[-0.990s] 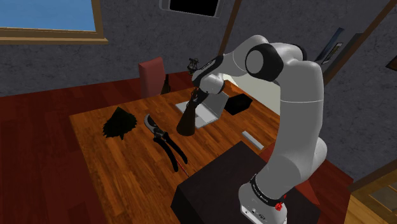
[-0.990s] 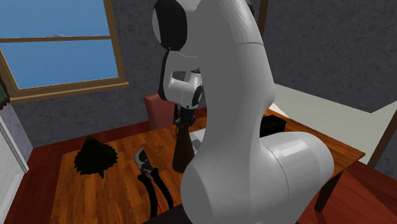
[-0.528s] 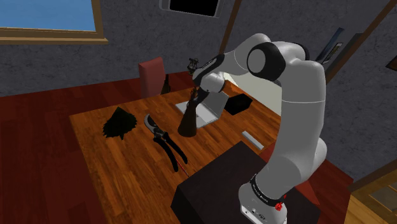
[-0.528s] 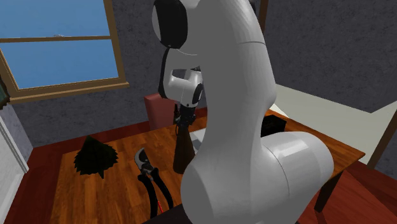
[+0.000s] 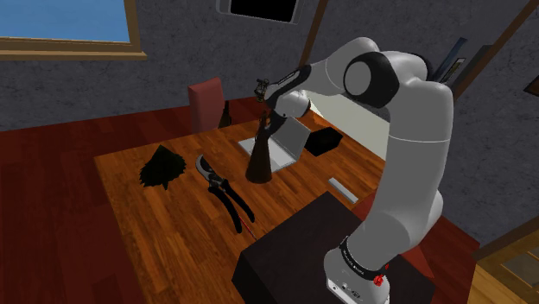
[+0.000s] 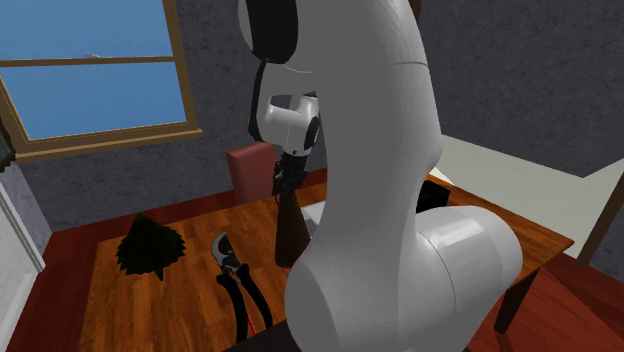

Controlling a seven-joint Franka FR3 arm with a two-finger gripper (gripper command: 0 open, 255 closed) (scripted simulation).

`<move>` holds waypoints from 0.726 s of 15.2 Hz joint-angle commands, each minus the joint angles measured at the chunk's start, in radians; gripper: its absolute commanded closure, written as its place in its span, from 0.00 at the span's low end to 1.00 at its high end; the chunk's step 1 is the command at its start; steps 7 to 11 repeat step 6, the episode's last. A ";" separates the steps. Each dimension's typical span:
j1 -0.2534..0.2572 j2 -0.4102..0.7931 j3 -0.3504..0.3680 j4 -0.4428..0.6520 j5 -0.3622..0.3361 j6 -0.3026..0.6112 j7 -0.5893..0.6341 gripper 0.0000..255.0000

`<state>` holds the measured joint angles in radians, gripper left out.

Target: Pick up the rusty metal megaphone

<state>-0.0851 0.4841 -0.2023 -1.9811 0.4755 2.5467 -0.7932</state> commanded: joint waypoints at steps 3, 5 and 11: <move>0.011 -0.044 -0.016 -0.003 -0.025 -0.035 0.023 1.00; 0.014 -0.056 -0.021 -0.003 -0.032 -0.046 0.030 1.00; 0.014 -0.055 -0.021 -0.003 -0.032 -0.046 0.030 1.00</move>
